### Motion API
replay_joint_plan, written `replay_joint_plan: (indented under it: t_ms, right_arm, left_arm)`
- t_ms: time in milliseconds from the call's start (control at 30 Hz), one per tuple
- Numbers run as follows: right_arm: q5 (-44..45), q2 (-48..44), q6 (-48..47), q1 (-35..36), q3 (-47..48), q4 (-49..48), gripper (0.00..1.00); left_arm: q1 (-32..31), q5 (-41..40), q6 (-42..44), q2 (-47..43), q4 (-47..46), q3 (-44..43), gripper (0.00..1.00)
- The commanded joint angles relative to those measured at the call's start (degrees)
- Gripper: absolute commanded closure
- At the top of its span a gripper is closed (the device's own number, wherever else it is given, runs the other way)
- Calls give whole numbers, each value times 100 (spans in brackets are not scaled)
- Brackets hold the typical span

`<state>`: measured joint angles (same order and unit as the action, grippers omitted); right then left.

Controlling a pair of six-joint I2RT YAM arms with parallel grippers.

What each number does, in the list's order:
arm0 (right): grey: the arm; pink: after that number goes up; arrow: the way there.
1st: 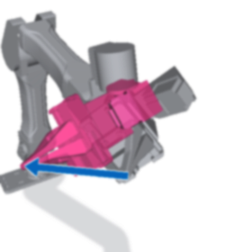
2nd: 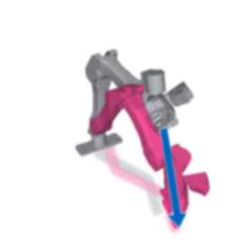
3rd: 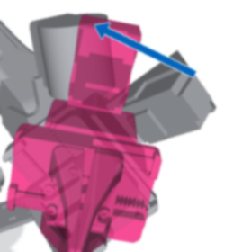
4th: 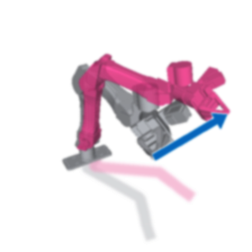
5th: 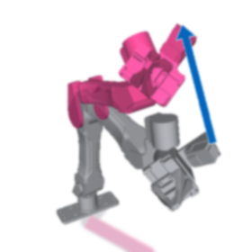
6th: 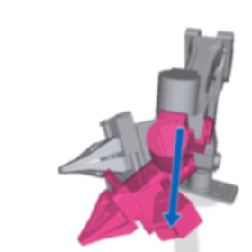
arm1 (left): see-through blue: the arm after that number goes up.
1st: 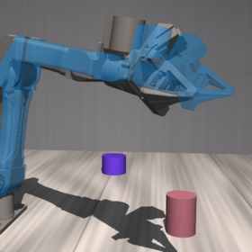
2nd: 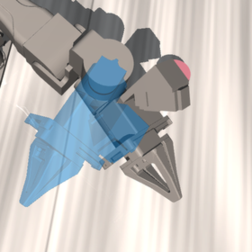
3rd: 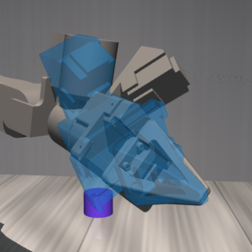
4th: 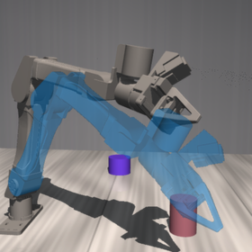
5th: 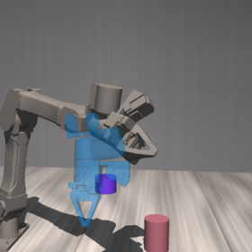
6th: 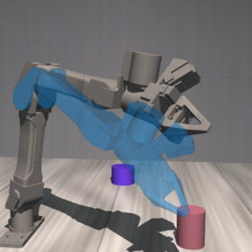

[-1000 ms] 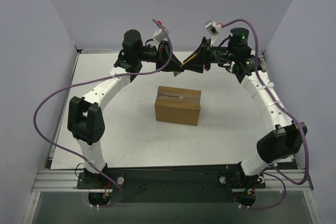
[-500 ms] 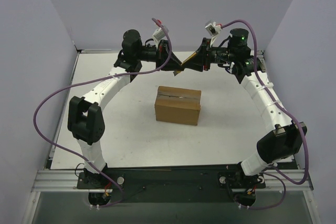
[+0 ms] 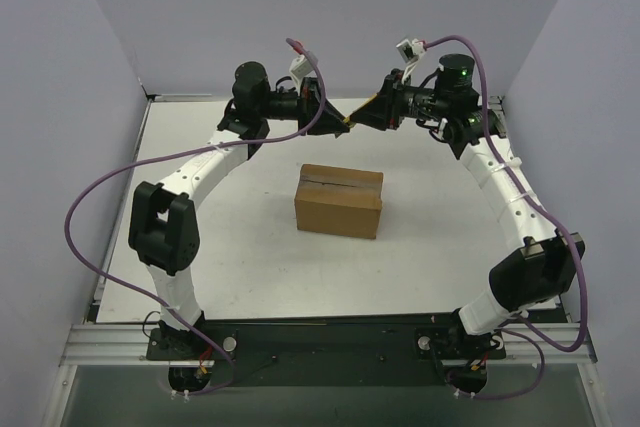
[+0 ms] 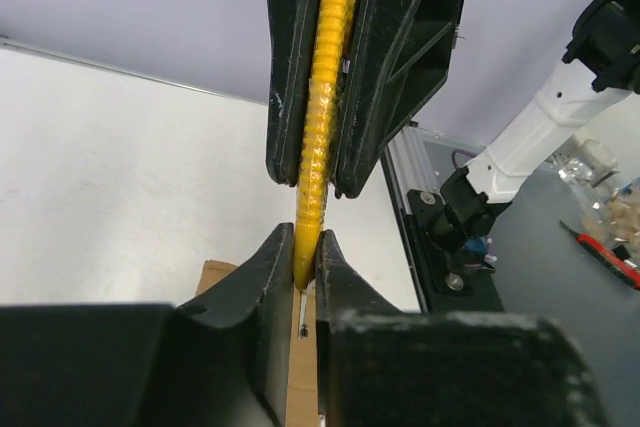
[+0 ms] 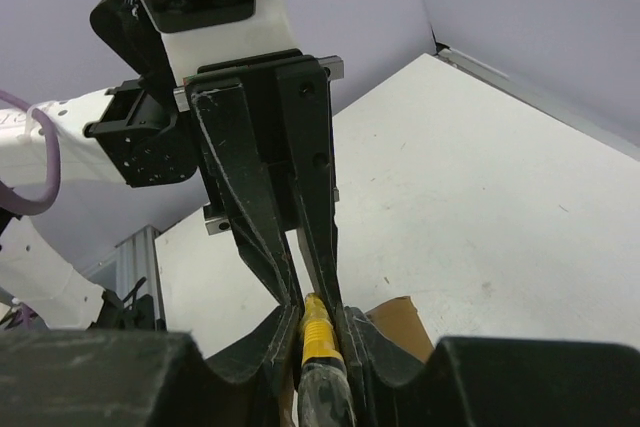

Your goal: Unpack the express box

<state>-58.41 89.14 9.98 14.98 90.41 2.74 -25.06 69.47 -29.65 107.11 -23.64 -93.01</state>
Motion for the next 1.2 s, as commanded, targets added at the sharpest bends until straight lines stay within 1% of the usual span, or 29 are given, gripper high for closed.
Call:
replay_joint_plan:
  t_ms: [0, 33, 67, 100, 167, 233, 300, 367, 400, 467, 500, 600, 633, 767, 867, 933, 1033, 1067, 1133, 1167]
  right_arm:
    - [358, -292, -48, -171, 29, -327, 100]
    - [313, -284, -40, -154, -49, -344, 100]
    - [252, -310, -48, -154, -93, -353, 100]
    - [243, -319, -40, -145, -129, -397, 100]
    - [400, -354, 48, -153, -191, -398, 100]
    - [567, -380, 101, -197, -121, -327, 100]
    - [943, -406, 48, -215, -85, -292, 100]
    - [1025, -459, -65, -233, -85, -292, 100]
    - [938, -451, -75, -224, -76, -301, 100]
    - [806, -415, -23, -215, -76, -292, 100]
    - [666, -415, -5, -215, -102, -301, 100]
    - [533, -424, -110, -136, -182, -353, 100]
    - [411, -424, -145, -136, -173, -362, 100]
    - [85, -328, -286, -66, -94, -389, 100]
    - [-64, -240, -295, -13, 20, -371, 100]
    - [-126, -178, -347, 31, 99, -353, 100]
    - [-162, -117, -374, 84, 161, -301, 100]
    - [-170, -99, -382, 101, 178, -301, 100]
    - [-205, -55, -409, 136, 214, -301, 100]
    - [-214, -29, -409, 145, 231, -301, 100]
  left_arm:
    - [115, 172, -5, 11, -158, -50, 91]
    - [115, 189, -41, 29, -185, -68, 92]
    - [124, 189, -50, 47, -194, -77, 91]
    - [124, 181, -58, 38, -194, -77, 86]
    - [133, 85, -24, 47, -141, -42, 72]
    - [211, -47, 46, 12, -10, 2, 68]
    - [299, -275, 161, -15, 113, 64, 63]
    - [423, -329, 135, -41, 149, 81, 60]
    - [440, -303, 126, -32, 149, 64, 54]
    - [449, -276, 144, -15, 131, 29, 51]
    - [441, -268, 152, -15, 123, -6, 45]
    - [370, -189, 152, 38, 79, -111, 37]
    - [344, -171, 170, 64, 61, -121, 33]
    - [221, -153, 161, 108, 8, -173, 30]
    - [151, -118, 152, 170, -9, -235, 21]
    - [107, -109, 135, 231, -18, -287, 21]
    - [63, -13, 74, 301, -62, -384, 30]
    - [54, 83, 38, 337, -71, -445, 39]
    - [36, 198, -67, 416, -132, -507, 49]
    - [27, 250, -93, 433, -141, -542, 56]
